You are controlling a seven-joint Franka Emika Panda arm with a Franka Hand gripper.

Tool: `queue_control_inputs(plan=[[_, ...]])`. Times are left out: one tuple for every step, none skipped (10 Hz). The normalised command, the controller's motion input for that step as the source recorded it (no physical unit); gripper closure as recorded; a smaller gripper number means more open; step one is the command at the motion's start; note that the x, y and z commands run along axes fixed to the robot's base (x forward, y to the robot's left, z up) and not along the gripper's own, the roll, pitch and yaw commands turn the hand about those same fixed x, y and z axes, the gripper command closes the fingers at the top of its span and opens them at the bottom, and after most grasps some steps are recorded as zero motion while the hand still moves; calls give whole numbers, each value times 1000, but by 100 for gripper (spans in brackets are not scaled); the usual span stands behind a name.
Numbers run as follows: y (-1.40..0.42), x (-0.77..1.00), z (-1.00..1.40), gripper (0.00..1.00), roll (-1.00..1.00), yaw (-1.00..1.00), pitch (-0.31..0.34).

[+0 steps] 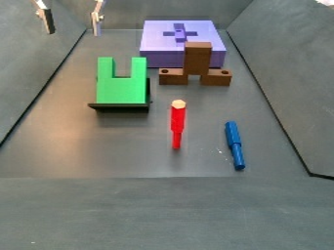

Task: Pick up the green object. Move up. Place the green object on the fixture. Regrasp the green object. Move to above the board. Insert the green object.
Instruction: Regrasp the green object.

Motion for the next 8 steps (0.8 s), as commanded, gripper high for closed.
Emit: queue_control_inputs(plan=[[0, 80, 66, 0, 1000, -171, 374], [0, 69, 91, 0, 1000, -166, 440], [0, -3, -9, 0, 786, -74, 180], [23, 0, 0, 0, 0, 0, 0], [0, -23, 0, 0, 0, 0, 0], [-111, -146, -129, 0, 160, 0, -63], [-180, -91, -209, 0, 537, 0, -6], [-194, -71, -237, 0, 894, 0, 0]])
